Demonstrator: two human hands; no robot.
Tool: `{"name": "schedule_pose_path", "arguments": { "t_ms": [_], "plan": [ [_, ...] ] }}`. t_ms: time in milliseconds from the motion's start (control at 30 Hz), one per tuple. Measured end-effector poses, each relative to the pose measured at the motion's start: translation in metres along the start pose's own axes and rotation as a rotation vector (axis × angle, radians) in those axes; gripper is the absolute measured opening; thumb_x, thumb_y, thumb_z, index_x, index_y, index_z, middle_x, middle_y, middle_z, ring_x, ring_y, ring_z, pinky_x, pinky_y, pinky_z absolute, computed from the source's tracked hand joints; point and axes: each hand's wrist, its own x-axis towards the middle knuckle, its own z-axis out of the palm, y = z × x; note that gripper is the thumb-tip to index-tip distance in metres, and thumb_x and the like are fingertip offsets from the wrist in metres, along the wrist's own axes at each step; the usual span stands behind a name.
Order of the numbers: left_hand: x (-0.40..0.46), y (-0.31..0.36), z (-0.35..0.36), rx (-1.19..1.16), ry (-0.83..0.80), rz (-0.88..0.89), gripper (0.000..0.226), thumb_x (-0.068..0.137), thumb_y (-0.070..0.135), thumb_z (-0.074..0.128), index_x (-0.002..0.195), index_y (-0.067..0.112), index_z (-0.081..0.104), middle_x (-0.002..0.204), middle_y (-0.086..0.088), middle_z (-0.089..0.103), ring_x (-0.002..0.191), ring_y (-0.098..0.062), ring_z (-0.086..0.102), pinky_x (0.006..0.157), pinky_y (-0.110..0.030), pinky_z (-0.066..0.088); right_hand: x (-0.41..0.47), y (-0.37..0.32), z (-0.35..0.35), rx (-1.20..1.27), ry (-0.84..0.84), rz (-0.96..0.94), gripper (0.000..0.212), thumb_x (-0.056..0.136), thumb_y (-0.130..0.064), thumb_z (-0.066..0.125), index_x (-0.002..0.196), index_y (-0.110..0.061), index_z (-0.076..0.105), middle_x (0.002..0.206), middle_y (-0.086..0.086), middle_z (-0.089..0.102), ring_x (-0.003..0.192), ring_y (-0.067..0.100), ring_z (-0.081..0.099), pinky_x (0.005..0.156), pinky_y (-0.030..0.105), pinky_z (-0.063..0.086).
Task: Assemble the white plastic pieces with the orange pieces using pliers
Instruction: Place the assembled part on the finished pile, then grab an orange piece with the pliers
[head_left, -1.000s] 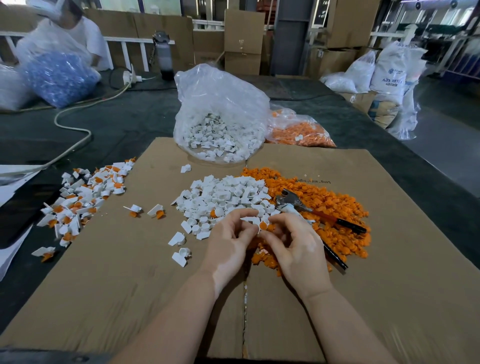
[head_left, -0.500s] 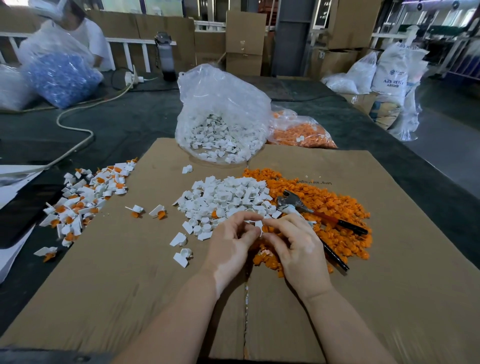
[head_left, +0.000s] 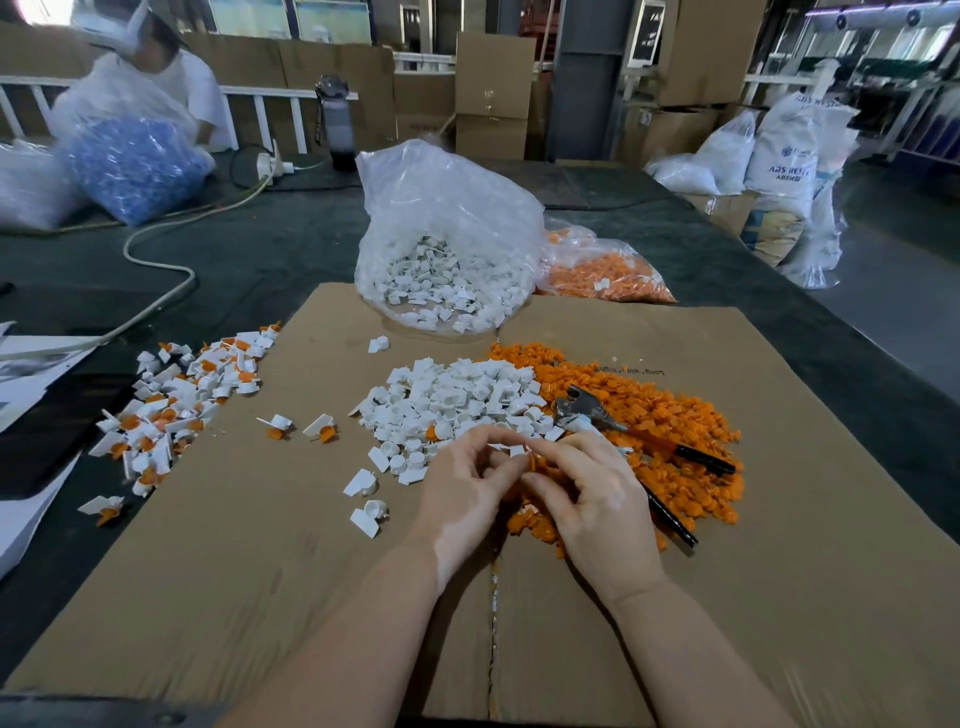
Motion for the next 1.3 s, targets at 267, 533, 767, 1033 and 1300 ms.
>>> {"name": "schedule_pose_path", "arguments": {
  "t_ms": [267,533,767,1033,1300],
  "plan": [
    [0.006,0.001,-0.003,-0.007,0.039,-0.052,0.01,0.088,0.01,0.061,0.096,0.016,0.062,0.066,0.0,0.063,0.054,0.006,0.057,0.052,-0.006,0.04,0.026,0.016,-0.031,-0.589,-0.295,0.592,0.048,0.085,-0.039,0.053,0.127,-0.018,0.048,0.136,0.008,0.04,0.127,0.026,0.034,0.108,0.045,0.02],
    [0.016,0.009,0.0,-0.108,0.103,-0.19,0.014,0.088,0.007,0.06,0.102,0.007,0.06,0.068,-0.004,0.063,0.051,-0.006,0.05,0.047,-0.013,0.041,0.042,0.022,-0.042,-0.71,-0.475,0.574,0.047,0.085,-0.053,0.051,0.113,-0.016,0.045,0.126,0.008,0.047,0.119,0.027,0.041,0.1,0.043,0.03],
    [0.03,0.023,-0.003,-0.346,0.169,-0.269,0.014,0.089,0.0,0.057,0.103,0.0,0.057,0.064,-0.006,0.061,0.045,-0.007,0.051,0.044,-0.016,0.039,0.058,-0.003,-0.051,-0.132,-0.565,0.52,0.034,0.091,-0.046,0.045,0.089,-0.013,0.055,0.076,-0.001,0.053,0.068,0.016,0.05,0.058,0.029,0.036],
    [0.045,0.029,-0.009,-0.293,0.248,-0.257,0.005,0.091,0.0,0.054,0.09,0.002,0.059,0.06,-0.004,0.058,0.044,-0.006,0.049,0.044,-0.015,0.043,0.061,-0.018,-0.054,0.316,-0.761,0.702,0.025,0.091,-0.036,0.05,0.079,-0.013,0.052,0.062,0.005,0.048,0.055,0.017,0.049,0.05,0.025,0.035],
    [0.05,0.028,-0.008,-0.314,0.282,-0.277,0.006,0.091,-0.003,0.051,0.094,0.0,0.055,0.063,-0.008,0.055,0.05,-0.01,0.049,0.042,-0.014,0.044,0.064,-0.024,-0.052,0.339,-0.831,0.686,0.022,0.093,-0.028,0.044,0.085,-0.01,0.052,0.071,0.01,0.056,0.061,0.021,0.054,0.053,0.029,0.042]
  ]
}}
